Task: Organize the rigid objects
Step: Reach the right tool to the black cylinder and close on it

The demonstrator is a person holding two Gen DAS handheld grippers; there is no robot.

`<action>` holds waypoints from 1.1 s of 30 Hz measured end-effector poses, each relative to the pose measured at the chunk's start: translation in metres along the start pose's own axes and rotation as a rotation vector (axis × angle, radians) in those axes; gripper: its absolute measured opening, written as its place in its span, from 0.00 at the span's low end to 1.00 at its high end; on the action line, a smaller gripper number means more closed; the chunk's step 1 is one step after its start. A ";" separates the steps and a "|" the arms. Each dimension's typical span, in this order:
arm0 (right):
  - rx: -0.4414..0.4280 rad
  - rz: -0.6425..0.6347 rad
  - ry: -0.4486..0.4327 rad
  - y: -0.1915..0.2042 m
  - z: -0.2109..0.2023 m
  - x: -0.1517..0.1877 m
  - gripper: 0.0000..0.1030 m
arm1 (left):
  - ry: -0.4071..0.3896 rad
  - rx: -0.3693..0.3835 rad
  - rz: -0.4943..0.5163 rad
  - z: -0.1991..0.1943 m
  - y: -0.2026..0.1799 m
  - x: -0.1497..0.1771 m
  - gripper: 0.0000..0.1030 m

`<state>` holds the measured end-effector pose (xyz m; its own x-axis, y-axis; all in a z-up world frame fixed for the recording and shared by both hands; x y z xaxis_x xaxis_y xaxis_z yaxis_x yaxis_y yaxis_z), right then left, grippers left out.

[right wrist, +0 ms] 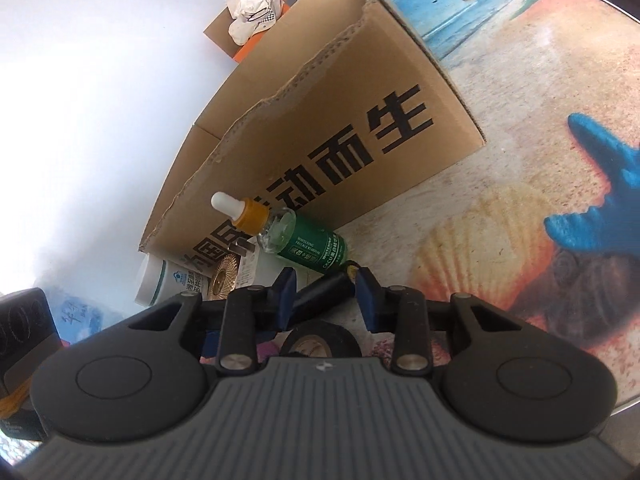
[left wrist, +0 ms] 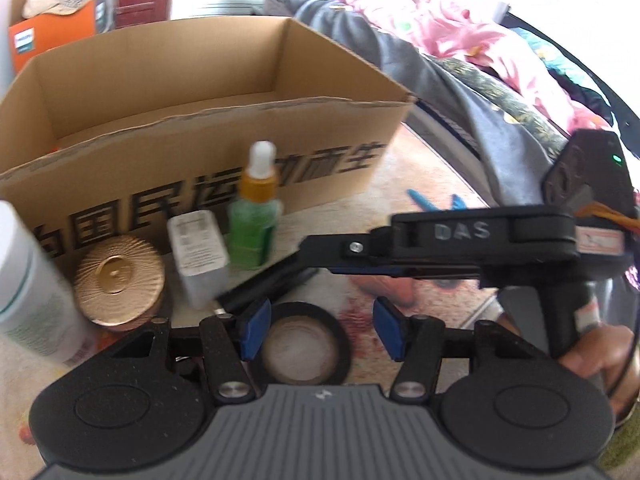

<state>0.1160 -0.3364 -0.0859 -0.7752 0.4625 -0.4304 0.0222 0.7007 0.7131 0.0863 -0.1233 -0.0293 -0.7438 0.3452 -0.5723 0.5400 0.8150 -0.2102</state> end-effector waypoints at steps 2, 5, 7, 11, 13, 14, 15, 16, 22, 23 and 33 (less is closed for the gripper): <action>0.006 0.022 -0.007 -0.005 -0.002 -0.002 0.31 | -0.013 -0.016 0.030 0.000 -0.007 0.000 0.55; -0.018 0.053 -0.010 -0.010 -0.007 -0.003 0.31 | -0.043 -0.086 0.060 -0.005 -0.009 0.000 0.55; -0.013 0.042 -0.017 -0.009 -0.009 -0.004 0.32 | -0.036 -0.128 0.057 -0.003 -0.006 -0.001 0.55; -0.016 0.033 -0.012 -0.004 -0.005 -0.005 0.33 | 0.013 -0.190 0.028 0.004 0.002 -0.003 0.55; -0.012 0.029 -0.004 -0.001 0.000 -0.005 0.33 | 0.039 -0.186 0.002 0.008 0.006 -0.004 0.56; -0.011 0.030 0.000 0.000 0.002 -0.005 0.33 | 0.048 -0.183 -0.004 0.010 0.007 -0.004 0.58; -0.012 0.030 0.005 -0.001 0.004 -0.003 0.33 | 0.058 -0.180 -0.003 0.011 0.009 -0.004 0.59; -0.013 0.032 0.010 -0.001 0.006 -0.003 0.33 | 0.067 -0.177 -0.003 0.014 0.009 -0.005 0.59; -0.003 0.039 -0.007 -0.002 0.005 -0.005 0.38 | 0.084 -0.126 -0.062 0.021 0.015 -0.011 0.61; 0.000 0.043 -0.012 -0.003 0.004 -0.006 0.38 | 0.084 -0.114 -0.070 0.021 0.016 -0.012 0.61; 0.037 0.109 -0.076 -0.032 -0.009 -0.018 0.40 | 0.085 -0.047 -0.028 0.035 -0.007 -0.025 0.61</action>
Point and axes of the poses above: each gripper's, at about its wrist camera, not at the fingertips, and z roughly the way its jaws point, y to its left, x to its underside, the point moved 1 cm from there along z, roughly the way its jaws point, and after that the axes turned 1 degree about -x, right-handed, at the moved point
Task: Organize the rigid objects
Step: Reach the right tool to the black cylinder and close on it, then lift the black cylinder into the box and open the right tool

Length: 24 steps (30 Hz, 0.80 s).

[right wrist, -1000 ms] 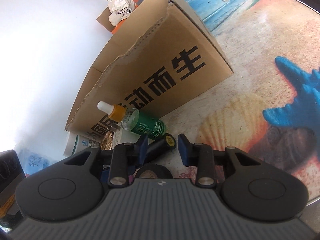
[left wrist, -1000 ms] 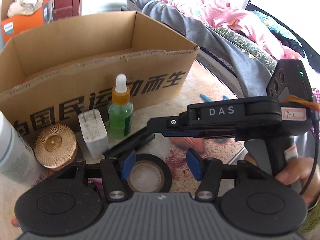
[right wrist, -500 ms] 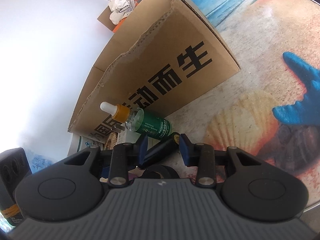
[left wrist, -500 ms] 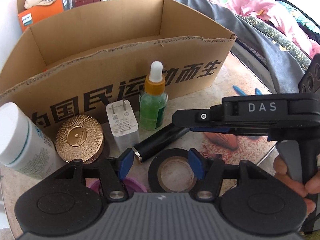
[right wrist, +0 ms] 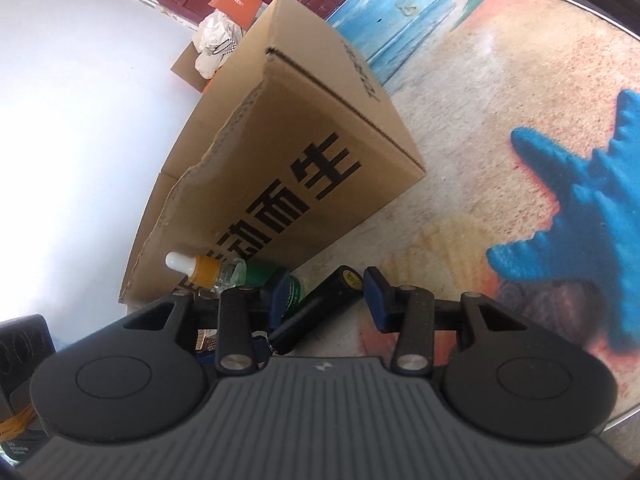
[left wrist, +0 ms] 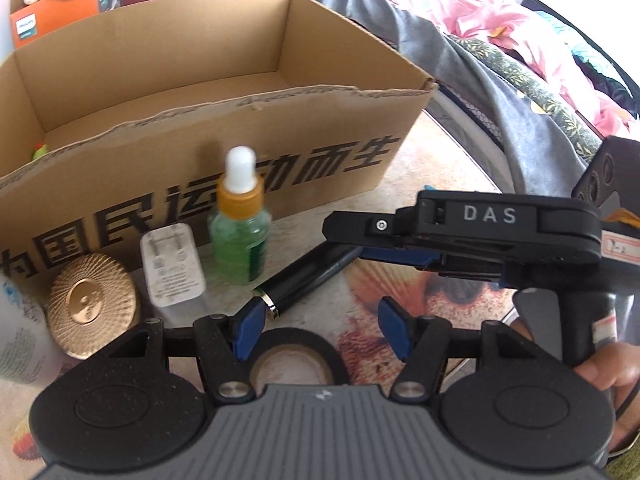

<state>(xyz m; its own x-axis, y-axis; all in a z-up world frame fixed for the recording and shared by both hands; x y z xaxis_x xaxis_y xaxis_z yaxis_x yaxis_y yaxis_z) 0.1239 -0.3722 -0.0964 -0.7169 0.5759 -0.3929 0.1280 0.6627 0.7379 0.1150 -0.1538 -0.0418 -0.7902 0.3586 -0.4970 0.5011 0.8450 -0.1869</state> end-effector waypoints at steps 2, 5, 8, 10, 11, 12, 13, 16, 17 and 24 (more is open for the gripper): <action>0.006 0.005 -0.013 -0.004 -0.002 -0.004 0.40 | 0.006 0.009 0.013 0.005 -0.006 -0.003 0.61; 0.017 0.008 -0.030 -0.009 -0.002 -0.012 0.40 | 0.024 0.051 0.021 0.011 -0.013 -0.004 0.61; 0.016 0.016 -0.032 -0.014 -0.003 -0.018 0.40 | 0.042 0.115 0.044 0.016 -0.021 -0.001 0.61; 0.016 0.022 -0.032 -0.017 -0.005 -0.022 0.40 | 0.037 0.141 0.075 0.015 -0.027 0.002 0.61; 0.018 0.023 -0.037 -0.018 -0.008 -0.022 0.40 | 0.025 0.142 0.096 0.013 -0.030 0.004 0.61; 0.017 0.025 -0.046 -0.018 -0.012 -0.023 0.40 | 0.009 0.133 0.117 0.011 -0.033 0.005 0.61; 0.013 0.028 -0.056 -0.018 -0.017 -0.023 0.40 | -0.011 0.118 0.138 0.009 -0.034 0.007 0.61; 0.008 0.025 -0.074 -0.016 -0.031 -0.022 0.40 | -0.076 0.053 0.190 0.001 -0.040 0.008 0.61; 0.013 0.020 -0.073 -0.015 -0.034 -0.021 0.40 | -0.095 0.035 0.202 -0.001 -0.042 0.007 0.61; 0.078 0.001 -0.016 -0.015 -0.029 -0.003 0.38 | -0.070 -0.050 0.278 0.019 -0.061 -0.005 0.52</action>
Point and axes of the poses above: each gripper's, at about its wrist camera, not at the fingertips, and z roughly the way its jaws point, y to its left, x to its underside, the point moved 1 cm from there along z, roughly the way its jaws point, and after that the axes turned 1 degree about -x, right-handed, at the moved point
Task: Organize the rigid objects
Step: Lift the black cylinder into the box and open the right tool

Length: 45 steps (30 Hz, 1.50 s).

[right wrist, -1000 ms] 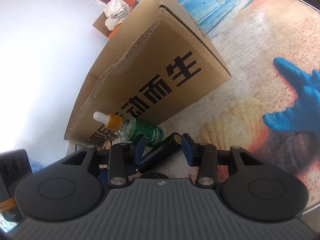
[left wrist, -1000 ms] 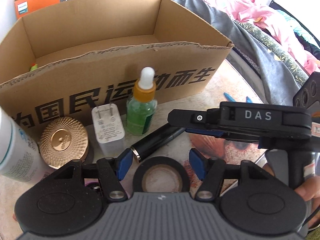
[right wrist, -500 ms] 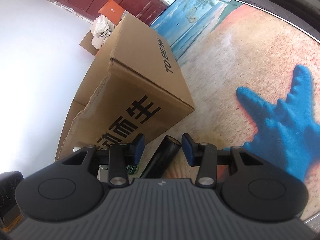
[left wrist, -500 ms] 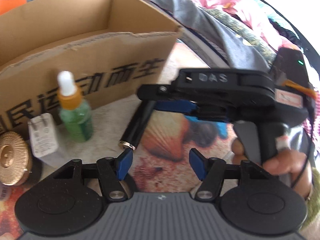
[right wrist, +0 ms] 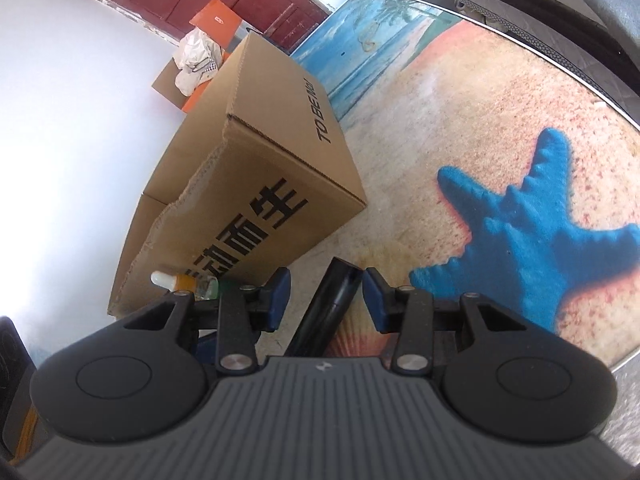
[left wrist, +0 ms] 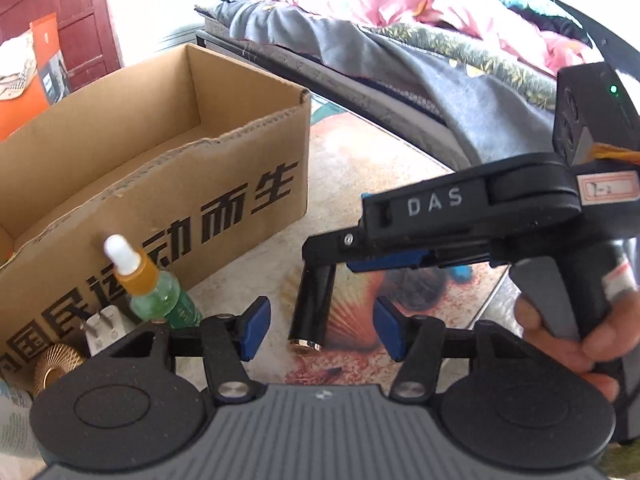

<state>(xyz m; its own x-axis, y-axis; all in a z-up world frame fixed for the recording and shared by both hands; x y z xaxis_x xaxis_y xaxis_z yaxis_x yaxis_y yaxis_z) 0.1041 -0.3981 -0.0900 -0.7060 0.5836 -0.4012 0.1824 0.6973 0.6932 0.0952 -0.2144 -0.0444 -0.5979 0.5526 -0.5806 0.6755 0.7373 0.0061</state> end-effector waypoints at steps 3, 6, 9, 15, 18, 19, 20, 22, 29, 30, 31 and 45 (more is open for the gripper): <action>-0.003 0.004 0.008 0.000 0.002 0.001 0.35 | 0.035 -0.007 0.022 0.013 -0.003 -0.003 0.43; 0.009 -0.020 0.016 0.005 0.006 -0.001 0.34 | 0.063 -0.010 0.012 0.023 -0.001 -0.004 0.35; 0.009 -0.046 0.039 0.010 0.013 -0.001 0.29 | 0.064 -0.017 -0.001 0.027 0.002 -0.006 0.33; -0.008 -0.058 0.037 0.013 0.020 0.001 0.25 | 0.050 -0.039 -0.024 0.033 0.002 -0.013 0.28; -0.029 -0.026 0.032 0.009 0.017 0.004 0.21 | 0.038 -0.028 -0.044 0.029 0.005 -0.012 0.27; -0.032 -0.024 0.027 0.010 0.015 0.004 0.21 | 0.030 -0.026 -0.046 0.026 0.006 -0.011 0.27; -0.032 -0.031 0.016 0.012 0.012 0.005 0.21 | 0.017 -0.024 -0.047 0.020 0.009 -0.007 0.26; -0.023 -0.065 -0.006 0.021 0.006 0.006 0.20 | -0.010 -0.030 -0.045 0.014 0.006 -0.009 0.25; -0.021 -0.174 -0.080 0.061 -0.024 0.007 0.20 | -0.124 -0.034 -0.072 -0.029 0.010 -0.010 0.24; -0.027 -0.198 -0.093 0.071 -0.029 0.007 0.20 | -0.148 -0.043 -0.073 -0.038 0.011 -0.011 0.24; -0.033 -0.221 -0.105 0.080 -0.034 0.006 0.20 | -0.176 -0.052 -0.075 -0.048 0.012 -0.013 0.24; -0.221 -0.489 0.038 0.245 0.030 -0.064 0.20 | -0.243 -0.255 -0.288 -0.132 0.131 -0.069 0.24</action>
Point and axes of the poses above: each gripper's, at about its wrist camera, not at the fingertips, and z roughly the way its jaws point, y to its left, x to its underside, the point moved 1 cm from there along z, roughly the way its jaws point, and after that the axes turned 1 degree about -x, right-handed, at the moved point
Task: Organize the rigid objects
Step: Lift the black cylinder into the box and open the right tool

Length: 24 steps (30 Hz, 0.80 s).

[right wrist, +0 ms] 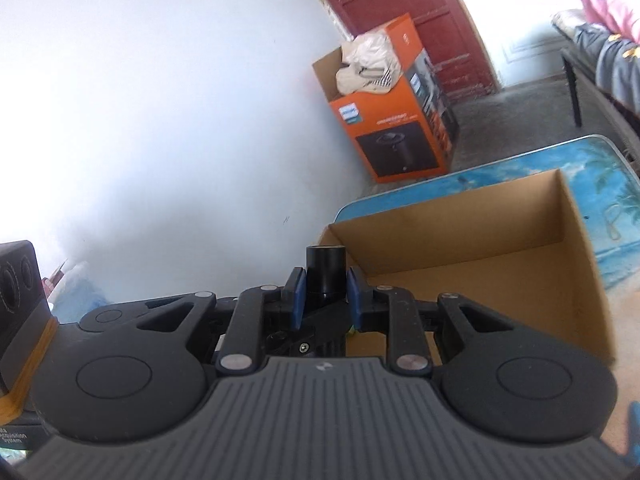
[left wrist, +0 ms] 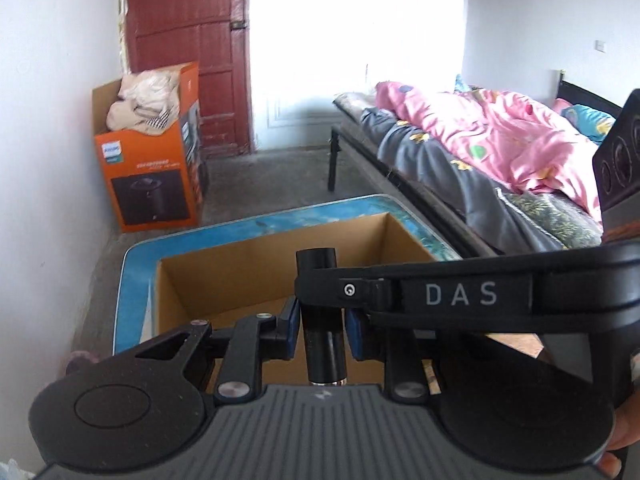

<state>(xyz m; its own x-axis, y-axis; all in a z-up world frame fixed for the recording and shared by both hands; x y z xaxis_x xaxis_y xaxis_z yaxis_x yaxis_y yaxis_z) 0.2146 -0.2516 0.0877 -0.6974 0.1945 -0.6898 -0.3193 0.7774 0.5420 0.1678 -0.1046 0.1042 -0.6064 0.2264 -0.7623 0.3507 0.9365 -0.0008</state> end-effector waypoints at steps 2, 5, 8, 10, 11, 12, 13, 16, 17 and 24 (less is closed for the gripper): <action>-0.011 0.046 0.101 -0.009 0.035 -0.008 0.20 | 0.078 0.000 -0.053 0.022 0.023 0.000 0.24; -0.015 0.140 0.258 -0.027 0.084 -0.009 0.20 | 0.196 0.009 -0.116 0.054 0.054 0.012 0.24; -0.014 0.229 0.391 -0.044 0.121 -0.004 0.20 | 0.276 0.000 -0.138 0.078 0.071 0.027 0.25; -0.010 0.252 0.459 -0.050 0.140 -0.002 0.20 | 0.311 -0.015 -0.134 0.087 0.077 0.036 0.25; 0.003 0.254 0.484 -0.051 0.148 -0.002 0.21 | 0.319 -0.017 -0.128 0.090 0.079 0.038 0.23; 0.013 0.254 0.505 -0.053 0.154 -0.003 0.21 | 0.325 -0.017 -0.118 0.091 0.078 0.041 0.24; 0.018 0.256 0.525 -0.055 0.160 -0.003 0.21 | 0.334 -0.022 -0.107 0.093 0.078 0.042 0.24; 0.034 0.283 0.573 -0.061 0.175 -0.008 0.23 | 0.342 -0.010 -0.096 0.098 0.076 0.041 0.26; 0.039 0.296 0.589 -0.064 0.179 -0.008 0.24 | 0.342 0.004 -0.107 0.097 0.077 0.041 0.29; 0.016 0.330 0.590 -0.068 0.187 -0.002 0.23 | 0.261 -0.008 -0.126 0.072 0.077 0.035 0.39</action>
<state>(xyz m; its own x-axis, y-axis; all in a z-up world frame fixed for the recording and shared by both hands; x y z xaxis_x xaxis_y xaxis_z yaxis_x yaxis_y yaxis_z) 0.3583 -0.1930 -0.0375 -0.9917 0.0672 -0.1093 -0.0234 0.7431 0.6688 0.2248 -0.0435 0.0310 -0.8083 0.1688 -0.5640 0.2564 0.9633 -0.0790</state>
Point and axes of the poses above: each gripper's, at about its wrist camera, not at the fingertips, and z roughly the way its jaws point, y to its left, x to its underside, the point moved 1 cm from there along z, roughly the way its jaws point, and after that the axes turned 1 degree about -x, right-handed, at the moved point
